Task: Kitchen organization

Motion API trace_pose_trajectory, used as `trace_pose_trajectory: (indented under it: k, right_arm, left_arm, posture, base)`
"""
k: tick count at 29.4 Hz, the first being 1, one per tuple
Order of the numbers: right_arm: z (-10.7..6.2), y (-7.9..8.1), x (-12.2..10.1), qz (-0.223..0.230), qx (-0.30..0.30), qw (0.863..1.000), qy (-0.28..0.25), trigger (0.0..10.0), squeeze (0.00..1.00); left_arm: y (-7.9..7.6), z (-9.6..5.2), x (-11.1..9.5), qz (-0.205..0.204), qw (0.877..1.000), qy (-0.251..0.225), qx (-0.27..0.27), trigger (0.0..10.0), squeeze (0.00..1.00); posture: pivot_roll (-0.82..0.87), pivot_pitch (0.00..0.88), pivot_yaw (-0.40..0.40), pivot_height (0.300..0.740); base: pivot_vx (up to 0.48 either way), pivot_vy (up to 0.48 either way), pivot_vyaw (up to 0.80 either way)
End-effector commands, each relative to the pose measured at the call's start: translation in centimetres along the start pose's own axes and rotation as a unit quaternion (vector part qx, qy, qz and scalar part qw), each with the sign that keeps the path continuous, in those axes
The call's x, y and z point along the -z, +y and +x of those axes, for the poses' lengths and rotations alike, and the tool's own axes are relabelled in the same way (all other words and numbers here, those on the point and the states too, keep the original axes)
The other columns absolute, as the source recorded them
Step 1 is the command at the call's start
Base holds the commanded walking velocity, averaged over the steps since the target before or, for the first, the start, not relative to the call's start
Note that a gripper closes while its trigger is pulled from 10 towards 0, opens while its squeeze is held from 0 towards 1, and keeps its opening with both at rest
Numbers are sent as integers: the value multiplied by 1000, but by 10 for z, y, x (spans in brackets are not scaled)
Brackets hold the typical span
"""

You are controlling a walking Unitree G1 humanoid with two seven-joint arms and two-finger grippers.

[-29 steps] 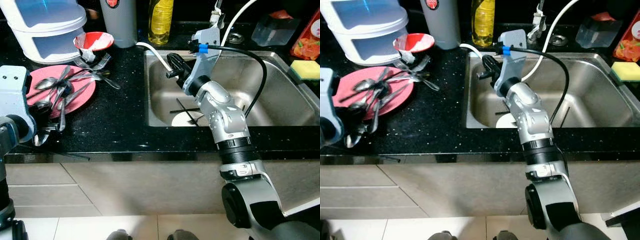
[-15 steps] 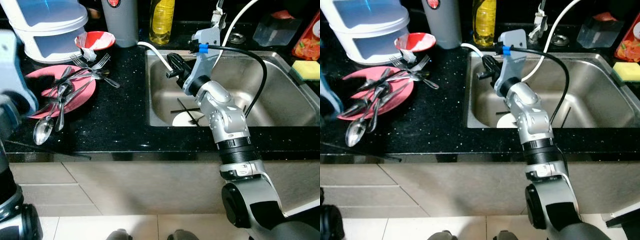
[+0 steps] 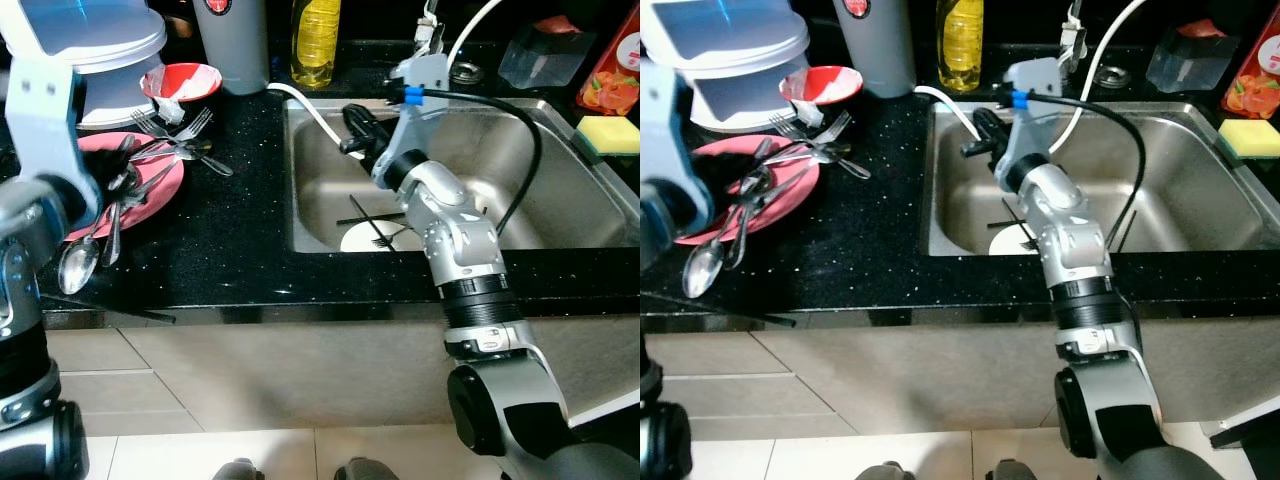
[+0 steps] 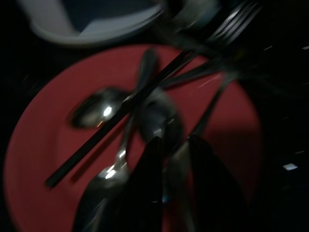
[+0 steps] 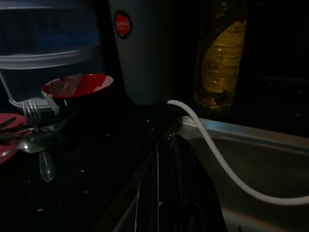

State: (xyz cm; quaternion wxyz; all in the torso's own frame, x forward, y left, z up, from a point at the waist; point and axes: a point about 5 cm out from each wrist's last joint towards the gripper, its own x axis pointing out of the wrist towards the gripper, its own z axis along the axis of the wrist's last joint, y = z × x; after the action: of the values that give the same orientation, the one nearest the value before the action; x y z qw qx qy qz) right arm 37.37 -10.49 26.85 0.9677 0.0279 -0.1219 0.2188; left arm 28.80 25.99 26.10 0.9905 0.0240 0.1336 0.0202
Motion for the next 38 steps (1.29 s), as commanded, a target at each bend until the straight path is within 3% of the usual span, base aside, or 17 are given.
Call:
trace_pose_trajectory:
  k: [1, 6, 7, 19, 20, 23, 24, 32, 38]
  right_arm:
    - [-2, 2, 1, 0, -1, 1000, -2, 10000, 0]
    - [1, 5, 0, 2, -8, 1000, -3, 10000, 0]
    - [2, 6, -1, 2, -9, 1000, -3, 10000, 0]
    - [2, 6, -1, 1, -10, 1000, -3, 10000, 0]
    - [2, 6, -1, 1, -10, 1000, -3, 10000, 0]
    - [1, 5, -1, 1, -8, 1000, -3, 10000, 0]
    - [1, 5, -1, 1, -7, 1000, -3, 10000, 0]
    - [0, 5, 0, 2, -5, 1000, -3, 10000, 0]
    - [1, 5, -1, 2, -7, 1000, -3, 10000, 0]
  left_arm:
    - [7, -1, 7, -12, 999, 22, -23, 10000, 1000]
    - [10, 1, 16, -31, 998, 45, -16, 10000, 1000]
    - [12, 3, 24, -51, 996, 65, -17, 10000, 0]
    - [11, 9, 45, -65, 992, 106, -16, 10000, 0]
    - [11, 10, 45, -65, 992, 108, -16, 4941, 0]
    - [10, 10, 48, -62, 991, 115, -15, 4941, 0]
    - [10, 11, 50, -57, 991, 121, -17, 0, 0]
    - [11, 13, 52, -39, 991, 122, -27, 0, 0]
    - [11, 12, 39, -36, 996, 79, -25, 0, 0]
  posture:
    - [145, 36, 10, 740]
    - [151, 35, 0, 740]
    - [151, 35, 0, 740]
    - [146, 36, -1, 740]
    - [146, 36, -1, 740]
    - [143, 37, 3, 740]
    - [141, 38, 5, 740]
    - [142, 35, 8, 740]
    - [143, 32, 5, 740]
  base:
    - [0, 0, 0]
    - [0, 0, 0]
    - [0, 0, 0]
    - [0, 0, 0]
    - [0, 0, 0]
    - [0, 0, 0]
    - [0, 0, 0]
    - [0, 0, 0]
    - [0, 0, 0]
